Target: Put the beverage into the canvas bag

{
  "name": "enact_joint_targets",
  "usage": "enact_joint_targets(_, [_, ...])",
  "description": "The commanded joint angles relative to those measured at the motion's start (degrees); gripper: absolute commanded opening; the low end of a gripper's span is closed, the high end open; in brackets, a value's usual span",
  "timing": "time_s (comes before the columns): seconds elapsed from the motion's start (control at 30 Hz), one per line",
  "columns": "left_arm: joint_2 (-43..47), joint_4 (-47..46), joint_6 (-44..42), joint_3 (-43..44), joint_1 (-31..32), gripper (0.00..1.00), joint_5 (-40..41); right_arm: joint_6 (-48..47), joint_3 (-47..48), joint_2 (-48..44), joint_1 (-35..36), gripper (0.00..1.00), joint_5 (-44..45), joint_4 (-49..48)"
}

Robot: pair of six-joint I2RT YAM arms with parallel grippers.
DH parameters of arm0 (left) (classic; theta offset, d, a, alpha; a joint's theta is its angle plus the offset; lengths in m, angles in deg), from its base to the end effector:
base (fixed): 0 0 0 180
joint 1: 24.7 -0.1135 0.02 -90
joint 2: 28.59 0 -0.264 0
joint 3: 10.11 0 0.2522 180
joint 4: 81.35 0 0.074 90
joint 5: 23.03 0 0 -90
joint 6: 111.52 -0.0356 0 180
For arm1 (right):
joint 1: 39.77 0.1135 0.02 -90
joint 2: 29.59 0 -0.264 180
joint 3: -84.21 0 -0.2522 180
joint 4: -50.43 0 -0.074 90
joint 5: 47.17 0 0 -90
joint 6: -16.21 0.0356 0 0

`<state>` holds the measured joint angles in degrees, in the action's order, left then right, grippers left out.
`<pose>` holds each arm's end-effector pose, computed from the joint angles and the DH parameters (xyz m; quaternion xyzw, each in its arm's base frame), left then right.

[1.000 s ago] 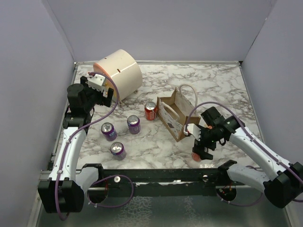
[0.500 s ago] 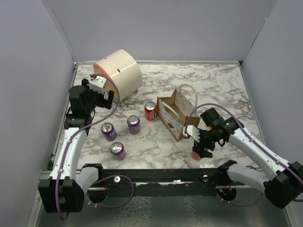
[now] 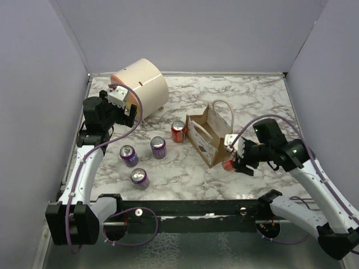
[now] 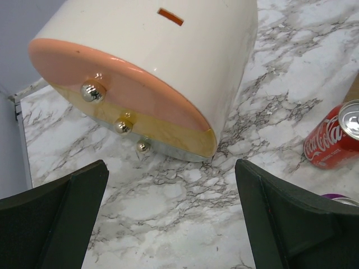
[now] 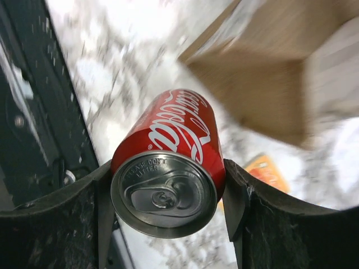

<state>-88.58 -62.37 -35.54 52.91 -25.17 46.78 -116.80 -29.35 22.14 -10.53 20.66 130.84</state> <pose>0.2432 -0.0103 0.3259 0.1975 0.7681 -0.0641 0.6058 0.1195 0.0823 0.2873 -0.5983 0.7511 0.1618 0.2276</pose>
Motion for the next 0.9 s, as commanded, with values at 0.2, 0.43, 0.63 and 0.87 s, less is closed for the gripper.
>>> enact_joint_targets(0.2, [-5.78, 11.14, -8.22, 9.54, 9.64, 0.99, -12.44, 9.98, 25.76, 4.59, -0.41, 0.09, -1.09, -10.7])
enact_joint_targets(0.43, [-10.4, 16.69, -13.7, 14.24, 15.89, 0.99, -20.14, 15.99, 29.18, 14.67, -0.45, 0.04, 2.9, -20.38])
enact_joint_targets(0.63, [-14.72, 18.21, -18.07, 18.63, 22.46, 0.99, -22.01, 19.1, 30.73, 22.31, -0.41, 0.01, 4.68, -24.48])
enact_joint_targets(0.87, [-21.79, 18.16, -20.11, 25.69, 31.33, 0.9, -22.65, 24.41, 27.26, 24.91, -0.41, 0.01, 7.56, -26.39])
